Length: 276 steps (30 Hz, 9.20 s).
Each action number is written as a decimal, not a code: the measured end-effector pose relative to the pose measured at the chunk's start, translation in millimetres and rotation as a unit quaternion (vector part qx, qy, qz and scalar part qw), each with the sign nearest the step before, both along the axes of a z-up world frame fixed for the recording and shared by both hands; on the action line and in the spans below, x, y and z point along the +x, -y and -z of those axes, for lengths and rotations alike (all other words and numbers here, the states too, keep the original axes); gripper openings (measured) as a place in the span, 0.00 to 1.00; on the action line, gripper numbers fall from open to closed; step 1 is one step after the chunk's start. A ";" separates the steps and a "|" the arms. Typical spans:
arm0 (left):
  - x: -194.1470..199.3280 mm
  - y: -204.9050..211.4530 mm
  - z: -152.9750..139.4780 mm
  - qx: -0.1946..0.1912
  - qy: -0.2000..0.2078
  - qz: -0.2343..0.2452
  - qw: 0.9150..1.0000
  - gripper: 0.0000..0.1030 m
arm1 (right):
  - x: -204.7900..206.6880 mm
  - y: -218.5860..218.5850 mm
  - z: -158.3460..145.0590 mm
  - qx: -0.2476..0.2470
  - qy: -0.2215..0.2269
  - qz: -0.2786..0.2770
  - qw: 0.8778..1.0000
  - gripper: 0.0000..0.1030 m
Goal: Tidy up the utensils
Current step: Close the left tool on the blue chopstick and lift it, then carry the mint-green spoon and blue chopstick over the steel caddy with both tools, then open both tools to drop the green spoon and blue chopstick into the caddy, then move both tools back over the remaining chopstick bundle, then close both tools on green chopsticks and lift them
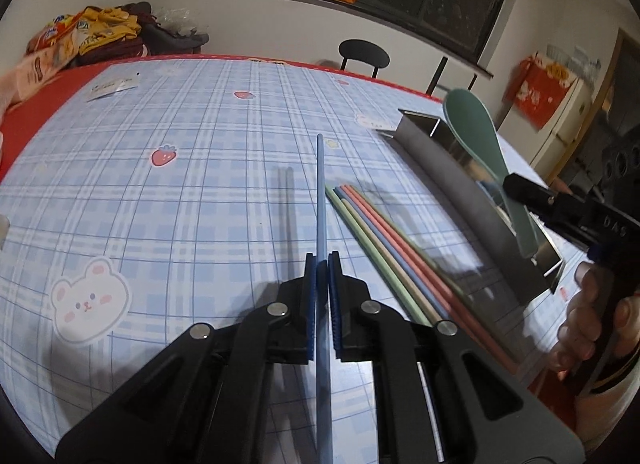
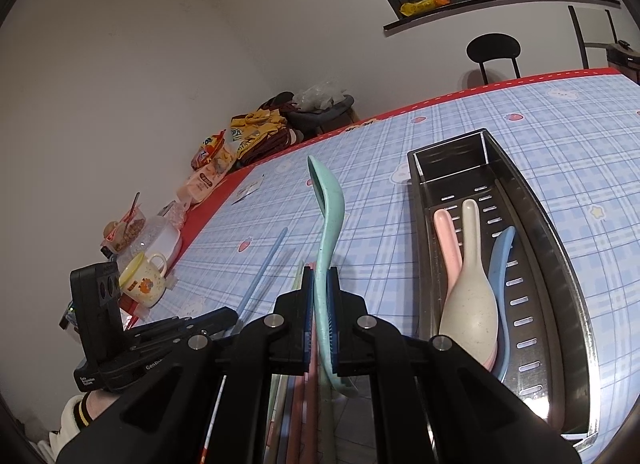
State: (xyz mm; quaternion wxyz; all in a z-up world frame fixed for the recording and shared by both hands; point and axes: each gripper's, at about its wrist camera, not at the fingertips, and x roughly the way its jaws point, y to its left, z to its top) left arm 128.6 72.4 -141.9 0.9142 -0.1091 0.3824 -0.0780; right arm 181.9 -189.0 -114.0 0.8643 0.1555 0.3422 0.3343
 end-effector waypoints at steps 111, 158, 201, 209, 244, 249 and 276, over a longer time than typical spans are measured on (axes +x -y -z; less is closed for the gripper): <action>24.7 48.2 -51.2 -0.074 0.061 -0.148 0.984 0.94 | 14.4 53.7 -1.3 -0.157 0.027 0.134 0.978 0.94; -29.3 43.3 -8.9 0.062 -0.024 0.048 0.997 0.45 | -42.2 -69.7 33.0 -0.297 0.034 -0.110 0.948 0.07; 0.7 79.8 6.2 0.162 -0.075 0.077 0.981 0.40 | -36.1 -65.2 37.6 -0.266 0.037 -0.125 0.955 0.09; -6.4 56.5 5.2 0.172 -0.074 0.070 0.980 0.27 | -38.6 -68.5 38.6 -0.277 0.044 -0.122 0.952 0.09; -9.4 41.4 8.8 0.140 -0.040 0.069 0.987 0.10 | -34.5 -70.9 37.0 -0.285 0.051 -0.088 0.953 0.06; -15.4 13.1 1.3 0.062 -0.017 0.040 0.997 0.10 | -42.2 -64.4 27.3 -0.271 0.079 -0.073 0.956 0.06; -32.2 -25.8 -17.4 -0.040 0.035 -0.031 0.998 0.10 | -27.1 -0.8 -3.0 -0.091 0.052 -0.033 0.994 0.06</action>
